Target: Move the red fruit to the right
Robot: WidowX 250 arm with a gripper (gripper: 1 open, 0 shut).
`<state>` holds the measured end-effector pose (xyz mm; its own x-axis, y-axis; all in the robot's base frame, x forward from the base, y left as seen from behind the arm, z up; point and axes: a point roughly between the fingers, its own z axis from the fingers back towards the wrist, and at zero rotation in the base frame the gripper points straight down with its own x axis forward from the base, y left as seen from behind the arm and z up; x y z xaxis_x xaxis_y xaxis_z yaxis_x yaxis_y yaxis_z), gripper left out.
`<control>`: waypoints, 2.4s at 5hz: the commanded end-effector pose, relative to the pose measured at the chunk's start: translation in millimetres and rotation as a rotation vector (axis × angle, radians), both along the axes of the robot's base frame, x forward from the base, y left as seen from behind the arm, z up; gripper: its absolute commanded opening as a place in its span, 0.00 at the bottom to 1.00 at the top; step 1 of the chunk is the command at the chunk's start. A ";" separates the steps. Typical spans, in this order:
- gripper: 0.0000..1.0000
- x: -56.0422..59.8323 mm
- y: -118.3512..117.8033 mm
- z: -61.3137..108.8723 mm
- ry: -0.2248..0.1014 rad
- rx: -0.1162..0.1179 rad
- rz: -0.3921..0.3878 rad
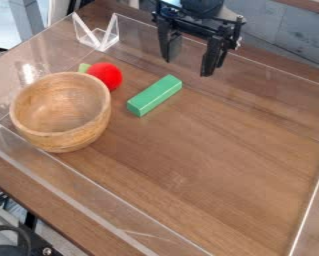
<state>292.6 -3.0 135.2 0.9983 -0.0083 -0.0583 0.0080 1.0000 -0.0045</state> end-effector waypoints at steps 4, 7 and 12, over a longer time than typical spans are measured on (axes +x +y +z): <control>1.00 -10.1 105.8 -21.0 0.000 -0.049 0.505; 1.00 18.6 149.2 -35.5 -0.040 -0.117 0.939; 1.00 35.3 156.3 -66.3 -0.073 -0.115 1.439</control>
<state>324.3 149.1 55.5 0.1425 0.9846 -0.1015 -0.9865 0.1329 -0.0957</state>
